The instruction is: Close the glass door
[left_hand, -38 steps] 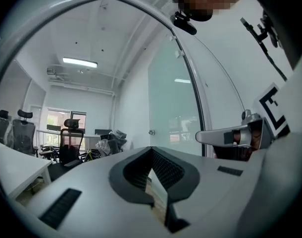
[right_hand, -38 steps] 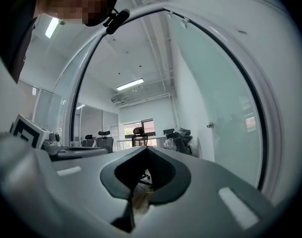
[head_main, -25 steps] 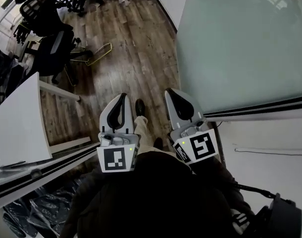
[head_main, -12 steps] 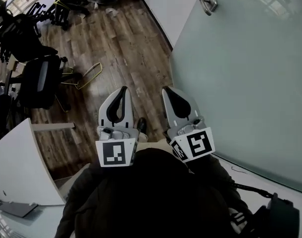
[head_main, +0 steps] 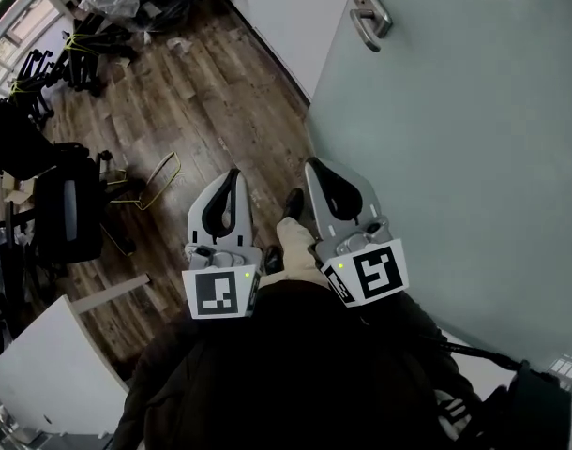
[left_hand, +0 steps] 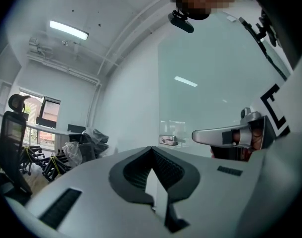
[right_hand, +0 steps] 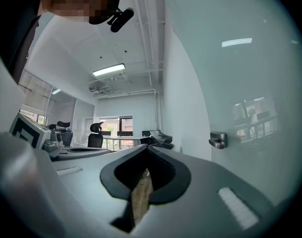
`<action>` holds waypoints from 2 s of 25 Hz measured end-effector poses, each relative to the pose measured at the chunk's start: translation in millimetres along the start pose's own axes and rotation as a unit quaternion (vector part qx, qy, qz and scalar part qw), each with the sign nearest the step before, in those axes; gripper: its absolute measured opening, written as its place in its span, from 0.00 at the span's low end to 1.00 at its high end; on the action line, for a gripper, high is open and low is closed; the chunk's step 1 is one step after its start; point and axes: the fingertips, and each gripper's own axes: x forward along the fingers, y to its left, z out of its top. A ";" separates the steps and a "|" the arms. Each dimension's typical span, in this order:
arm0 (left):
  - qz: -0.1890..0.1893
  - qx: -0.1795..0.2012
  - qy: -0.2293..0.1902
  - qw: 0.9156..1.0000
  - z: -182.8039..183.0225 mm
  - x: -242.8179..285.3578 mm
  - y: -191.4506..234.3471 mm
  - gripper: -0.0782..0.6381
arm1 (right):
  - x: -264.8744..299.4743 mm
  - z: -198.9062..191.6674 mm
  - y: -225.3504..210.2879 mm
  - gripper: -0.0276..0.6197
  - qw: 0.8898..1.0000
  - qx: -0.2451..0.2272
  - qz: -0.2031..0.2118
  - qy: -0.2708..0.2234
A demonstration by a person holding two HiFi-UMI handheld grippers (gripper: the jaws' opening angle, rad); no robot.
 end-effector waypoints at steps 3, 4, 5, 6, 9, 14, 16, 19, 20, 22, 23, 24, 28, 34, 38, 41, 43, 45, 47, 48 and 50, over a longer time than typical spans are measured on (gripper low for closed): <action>-0.010 -0.001 -0.012 1.000 -3.2 55.0 -1.1 0.10 | 25.8 -7.2 -41.3 0.05 1.000 -0.006 -0.013 -0.004; -0.014 0.000 -0.007 1.000 -7.7 77.3 -1.4 0.10 | 36.8 -11.0 -57.6 0.05 1.000 -0.004 -0.017 -0.007; -0.021 0.005 -0.001 1.000 -12.9 99.2 -1.8 0.10 | 48.7 -13.9 -73.1 0.05 1.000 0.001 -0.020 -0.010; -0.031 0.011 0.003 0.999 -16.7 121.0 -2.9 0.10 | 61.3 -15.3 -87.7 0.05 1.000 0.009 -0.022 -0.015; -0.054 0.020 0.001 0.998 -12.2 189.9 -10.5 0.10 | 97.9 -4.8 -130.6 0.05 0.999 0.022 -0.020 -0.037; -0.100 0.040 -0.028 0.994 11.4 285.5 -36.1 0.10 | 136.6 31.9 -202.3 0.05 0.997 -0.008 -0.041 -0.068; -0.121 0.048 -0.025 0.991 11.5 310.5 -43.1 0.10 | 147.1 40.6 -223.7 0.05 0.996 -0.016 -0.054 -0.072; -0.128 0.038 -0.035 0.990 17.3 343.2 -43.7 0.10 | 159.9 46.0 -246.5 0.06 0.994 -0.030 -0.071 -0.077; -0.133 0.036 -0.039 0.990 19.1 352.3 -44.1 0.10 | 163.9 46.5 -253.2 0.09 0.993 -0.040 -0.078 -0.074; -0.150 0.036 -0.036 0.987 18.1 368.2 -45.7 0.10 | 171.7 43.9 -265.2 0.11 0.992 -0.062 -0.091 -0.058; -0.155 0.031 -0.037 0.987 18.5 376.8 -46.5 0.10 | 175.0 40.2 -271.1 0.14 0.992 -0.070 -0.098 -0.047; -0.158 0.023 -0.037 0.986 19.1 386.0 -47.7 0.10 | 177.8 35.1 -277.5 0.15 0.991 -0.077 -0.105 -0.036; -0.190 0.026 -0.018 0.981 6.5 410.3 -60.8 0.10 | 187.7 6.3 -300.8 0.19 0.991 -0.064 -0.119 0.005; -0.200 0.021 -0.007 0.980 0.5 423.3 -63.6 0.10 | 204.1 -32.4 -312.6 0.20 0.990 -0.030 -0.127 0.055; -0.200 0.026 0.001 0.979 1.6 422.3 -57.4 0.10 | 209.5 -50.1 -319.3 0.20 0.985 -0.025 -0.148 0.091; -0.193 0.023 0.001 0.981 1.0 425.5 -53.8 0.10 | 212.5 -62.6 -325.5 0.15 0.984 -0.018 -0.149 0.100; -0.186 0.018 -0.006 0.982 2.1 426.0 -50.7 0.10 | 212.5 -63.9 -326.5 0.15 0.985 -0.007 -0.143 0.095; -0.184 0.017 -0.006 0.983 2.0 422.2 -48.6 0.10 | 212.3 -62.8 -324.1 0.14 0.986 0.001 -0.140 0.093; -0.184 0.020 0.001 0.983 3.5 417.4 -48.9 0.10 | 212.0 -60.3 -322.0 0.14 0.986 0.004 -0.138 0.094; -0.182 0.020 0.002 0.983 4.3 415.8 -49.1 0.10 | 212.1 -59.6 -321.9 0.14 0.986 0.005 -0.138 0.094; -0.174 0.021 0.008 0.984 -1.3 411.7 -47.2 0.10 | 212.6 -60.7 -322.6 0.14 0.986 0.008 -0.136 0.094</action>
